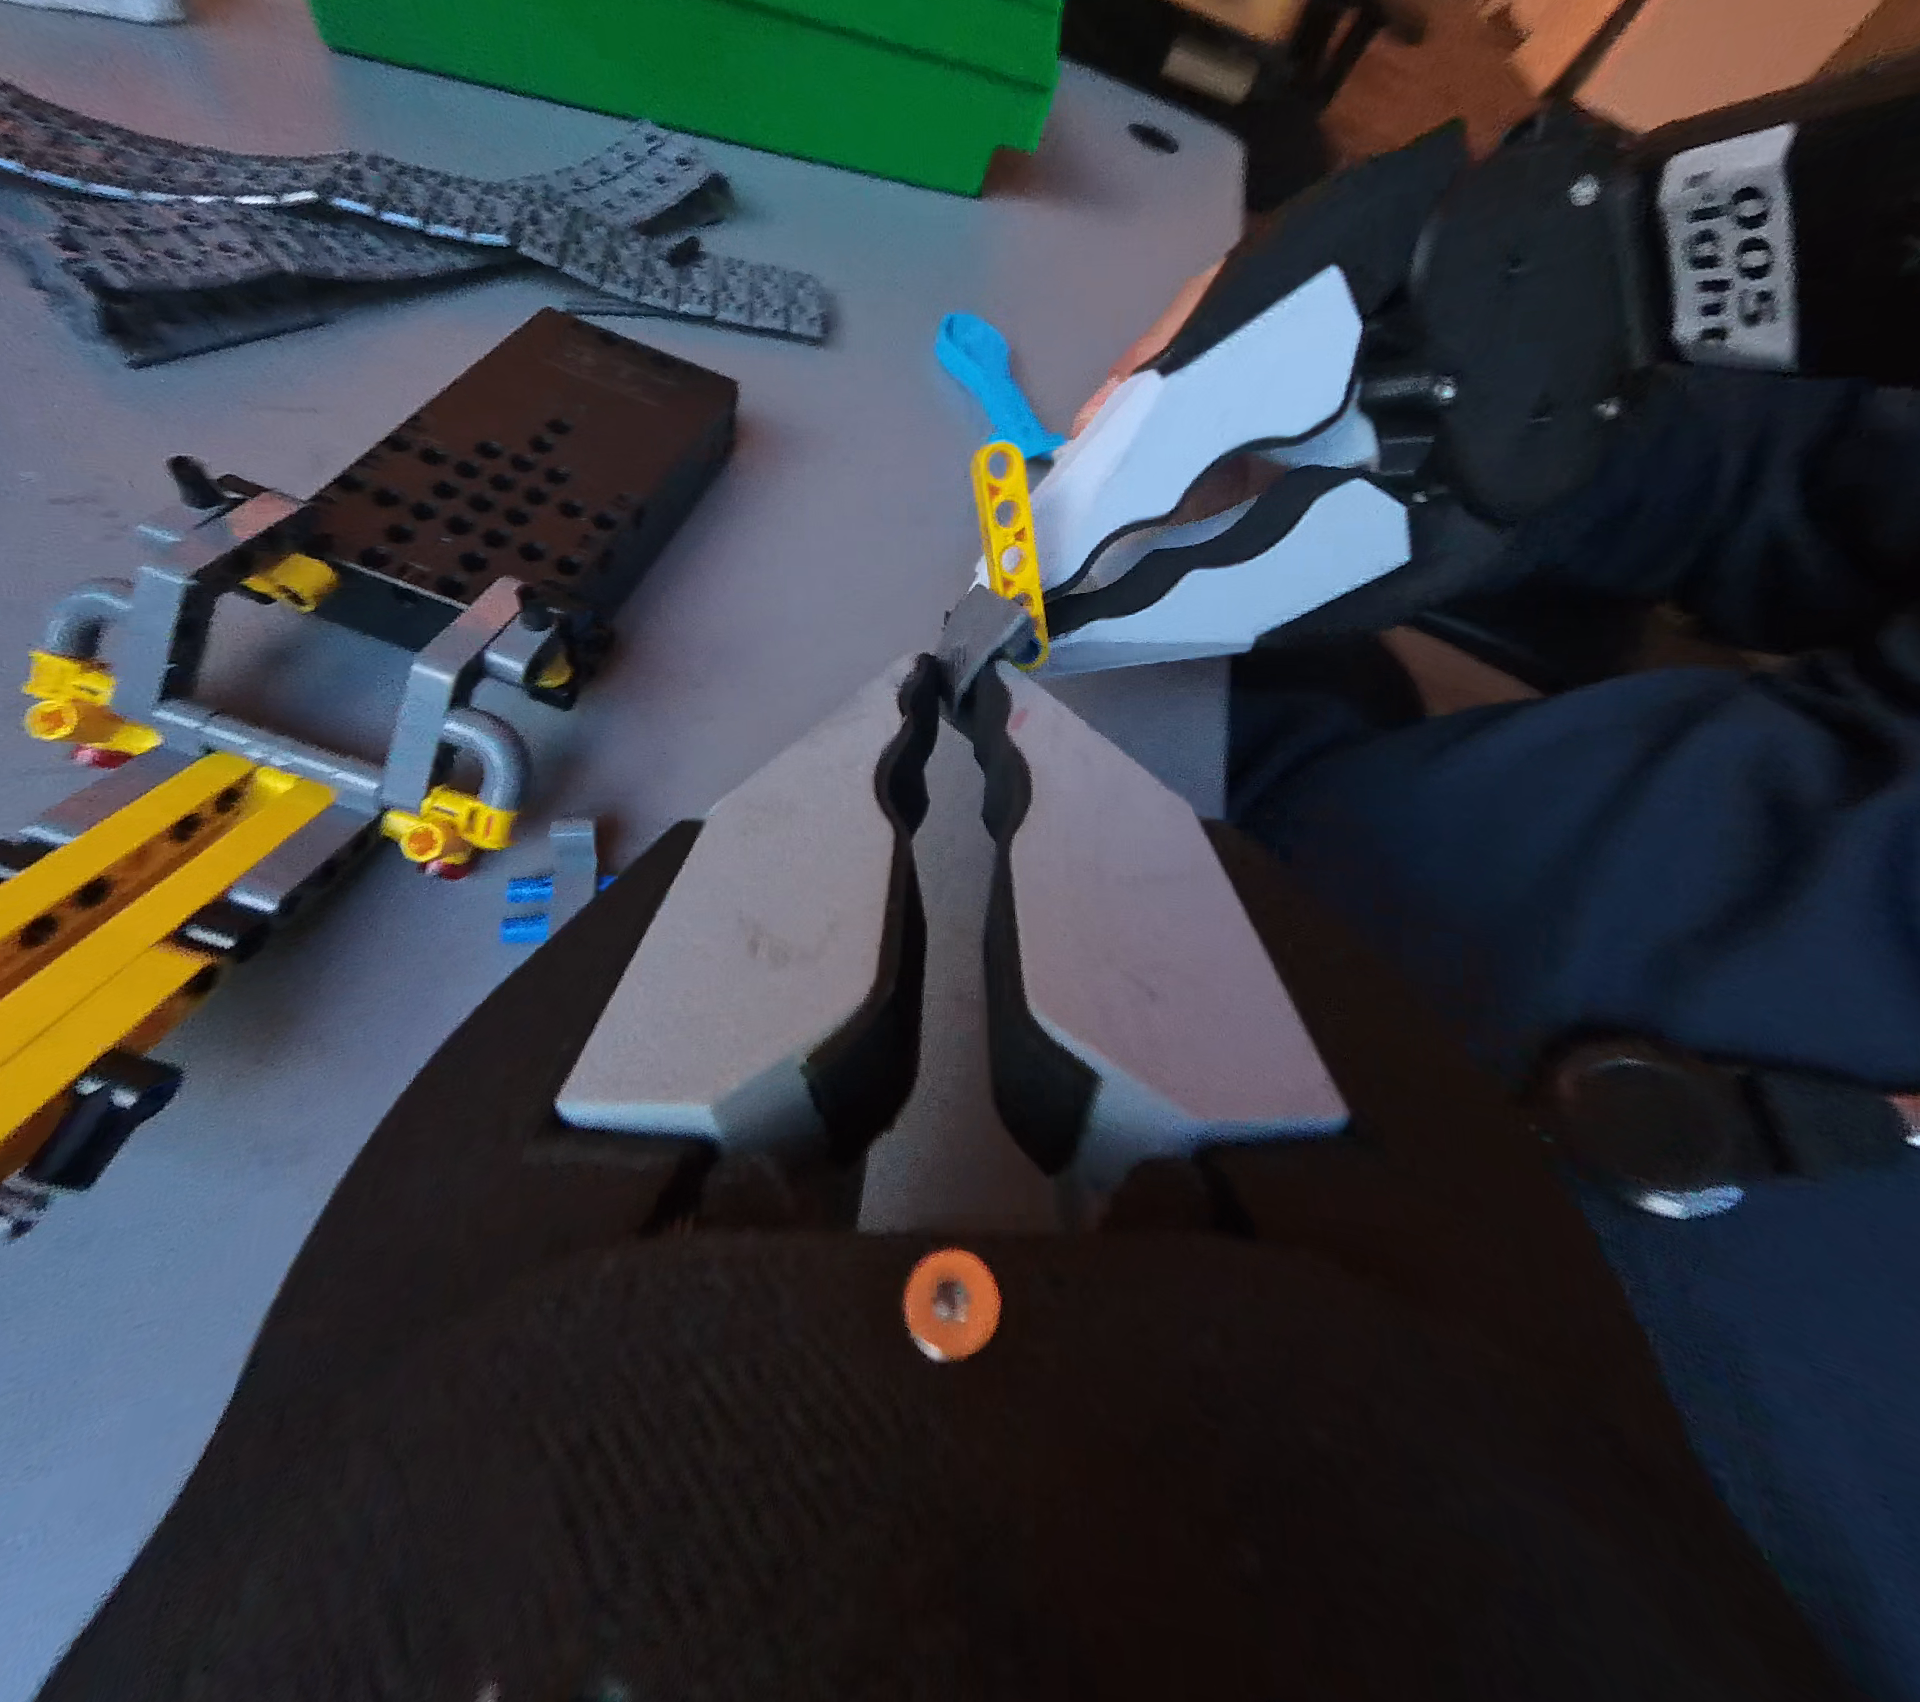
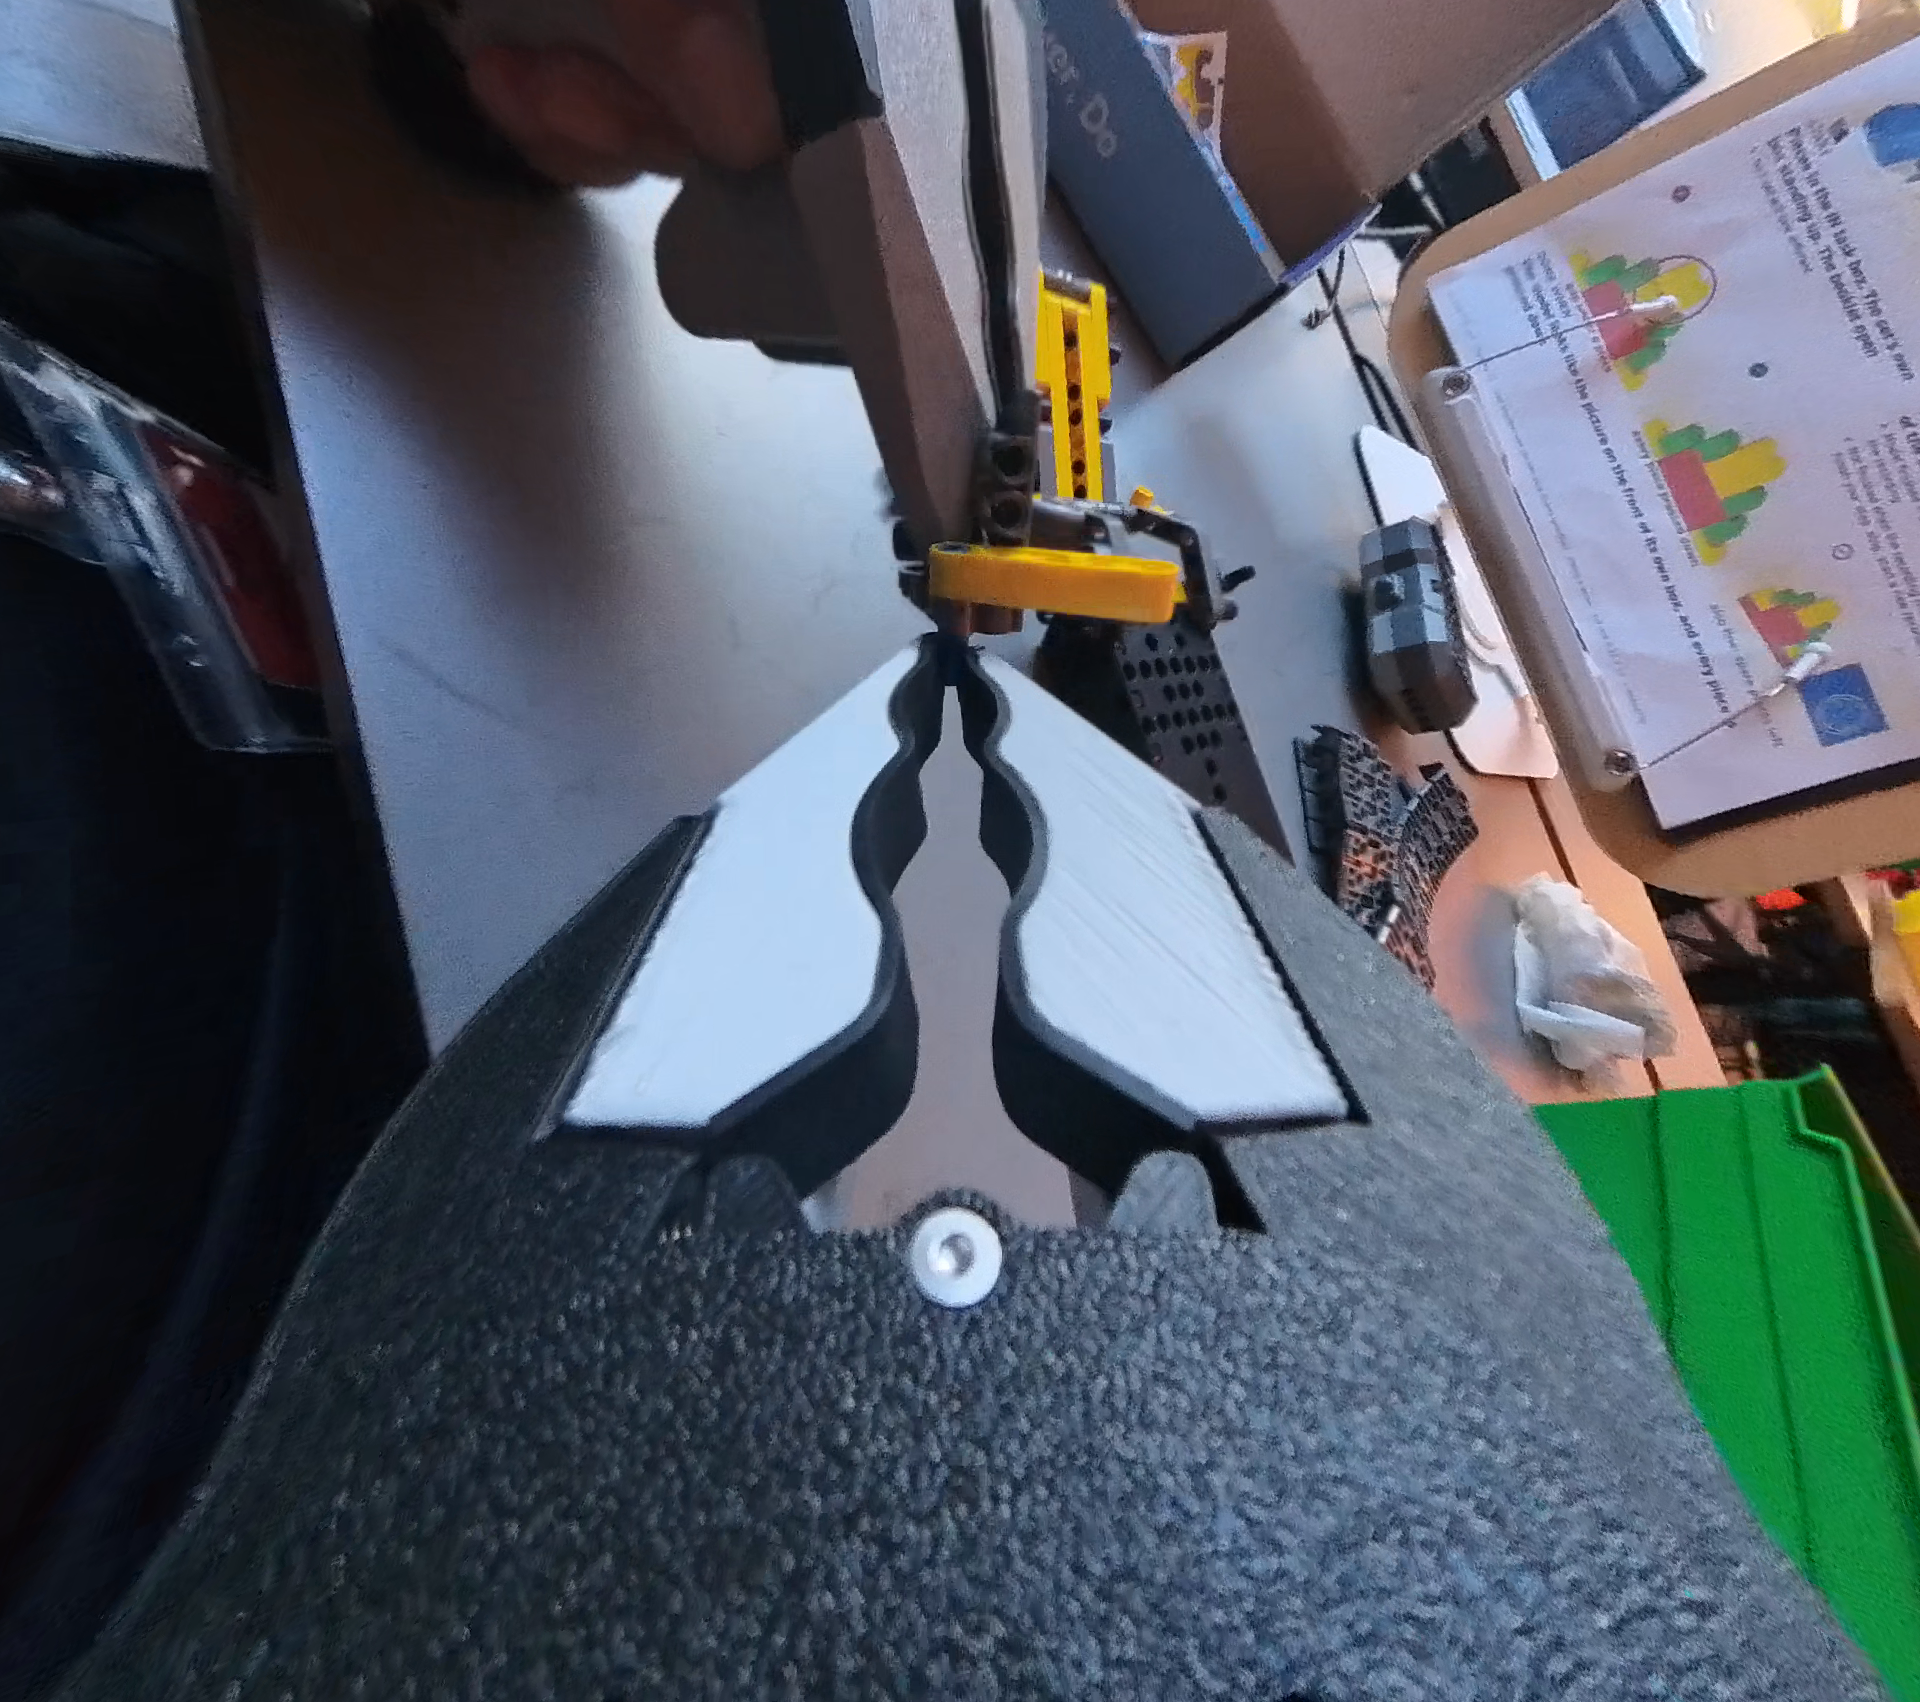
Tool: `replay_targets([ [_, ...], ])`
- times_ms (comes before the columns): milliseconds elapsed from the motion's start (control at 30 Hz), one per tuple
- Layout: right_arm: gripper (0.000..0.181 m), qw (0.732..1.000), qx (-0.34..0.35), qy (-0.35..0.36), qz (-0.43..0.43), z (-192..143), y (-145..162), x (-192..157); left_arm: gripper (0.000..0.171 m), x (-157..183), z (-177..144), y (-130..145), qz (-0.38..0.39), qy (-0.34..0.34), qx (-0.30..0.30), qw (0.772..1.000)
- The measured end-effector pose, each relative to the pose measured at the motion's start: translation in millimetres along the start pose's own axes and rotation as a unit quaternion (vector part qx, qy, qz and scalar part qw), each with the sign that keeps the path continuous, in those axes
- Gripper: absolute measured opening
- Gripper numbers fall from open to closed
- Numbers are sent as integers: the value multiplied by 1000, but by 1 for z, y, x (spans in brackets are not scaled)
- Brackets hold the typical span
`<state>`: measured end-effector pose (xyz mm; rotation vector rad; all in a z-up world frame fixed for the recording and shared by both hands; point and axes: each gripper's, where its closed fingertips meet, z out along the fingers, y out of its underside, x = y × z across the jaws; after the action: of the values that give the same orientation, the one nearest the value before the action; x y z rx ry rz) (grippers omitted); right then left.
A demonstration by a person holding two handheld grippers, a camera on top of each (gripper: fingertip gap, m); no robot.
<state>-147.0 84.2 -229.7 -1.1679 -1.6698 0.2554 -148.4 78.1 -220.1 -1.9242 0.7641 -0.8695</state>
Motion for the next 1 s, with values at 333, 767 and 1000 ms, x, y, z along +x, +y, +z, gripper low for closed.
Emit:
replay_targets([
  [333, 0, 1000, -18, -4, 13, 6, 11, -2, 1, -6, 2, 2, 49, -64, -10, 997],
  [767, 21, 955, 69, -163, 237, -9, 2, 0, 0, 6, 0, -6, -53, 43, 26, 997],
  [1000, 35, 948, 159, -157, 226, -29, -32, 9, 1, 14, -4, -14, -151, 137, 61, 977],
])
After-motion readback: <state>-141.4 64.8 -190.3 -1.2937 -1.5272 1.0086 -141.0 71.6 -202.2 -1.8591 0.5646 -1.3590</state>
